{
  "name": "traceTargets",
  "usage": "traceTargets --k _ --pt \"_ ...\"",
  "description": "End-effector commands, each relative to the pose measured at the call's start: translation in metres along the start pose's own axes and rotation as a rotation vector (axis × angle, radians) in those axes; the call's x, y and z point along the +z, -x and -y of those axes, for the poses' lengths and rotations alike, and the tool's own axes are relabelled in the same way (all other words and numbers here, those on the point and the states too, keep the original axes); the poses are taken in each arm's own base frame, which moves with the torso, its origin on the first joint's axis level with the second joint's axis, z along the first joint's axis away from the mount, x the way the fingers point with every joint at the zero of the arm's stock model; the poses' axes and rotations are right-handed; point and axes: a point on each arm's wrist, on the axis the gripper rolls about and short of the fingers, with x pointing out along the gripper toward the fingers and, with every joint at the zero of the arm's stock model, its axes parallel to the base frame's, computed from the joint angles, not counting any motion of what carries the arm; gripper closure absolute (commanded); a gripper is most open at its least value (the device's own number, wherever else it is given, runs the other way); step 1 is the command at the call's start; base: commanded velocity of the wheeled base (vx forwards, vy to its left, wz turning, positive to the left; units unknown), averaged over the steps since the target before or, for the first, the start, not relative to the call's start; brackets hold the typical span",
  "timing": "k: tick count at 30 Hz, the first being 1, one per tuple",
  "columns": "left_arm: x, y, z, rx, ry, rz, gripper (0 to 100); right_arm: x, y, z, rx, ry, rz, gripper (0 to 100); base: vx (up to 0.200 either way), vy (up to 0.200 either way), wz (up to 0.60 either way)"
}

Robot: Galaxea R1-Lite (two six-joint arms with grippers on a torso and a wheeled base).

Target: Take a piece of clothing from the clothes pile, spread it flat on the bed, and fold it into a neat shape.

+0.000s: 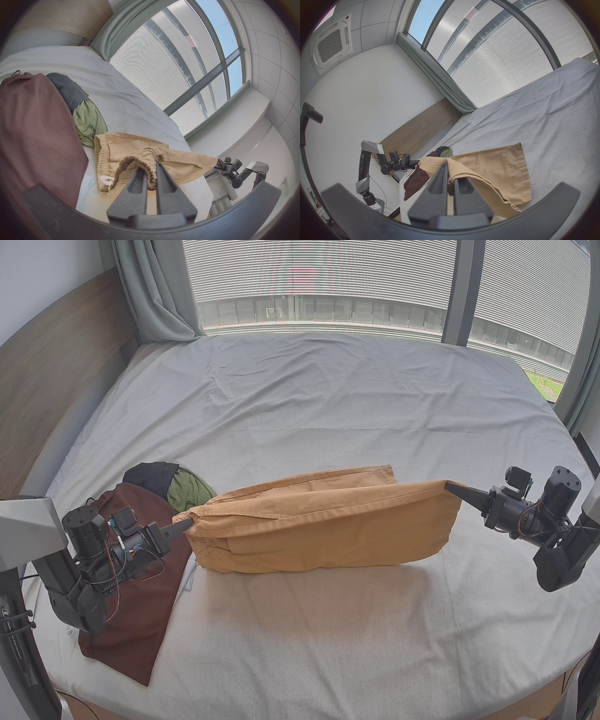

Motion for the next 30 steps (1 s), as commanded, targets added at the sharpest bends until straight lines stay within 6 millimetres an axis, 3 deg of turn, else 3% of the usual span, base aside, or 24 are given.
traceTargets --k 1,9,17,24,30 --pt "0.0 -0.009 -0.002 0.012 0.011 0.022 100 -0.002 -0.008 0.015 -0.002 -0.006 0.004 100 0.0 0.0 0.0" --pt "0.0 -0.024 -0.006 0.048 0.004 0.068 100 0.006 -0.023 0.035 0.014 -0.043 0.037 100 0.0 0.0 0.0" --pt "-0.005 -0.035 -0.019 0.072 0.009 0.077 100 -0.001 -0.038 0.06 0.021 -0.045 0.044 100 0.0 0.0 0.0" --pt "-0.01 -0.042 -0.015 0.055 0.011 0.064 100 0.0 -0.043 0.069 0.025 -0.056 0.053 100 0.0 0.0 0.0" --pt "0.006 -0.047 -0.018 0.047 0.047 0.13 100 0.001 -0.051 0.076 0.031 -0.062 0.056 100 0.0 0.0 0.0"
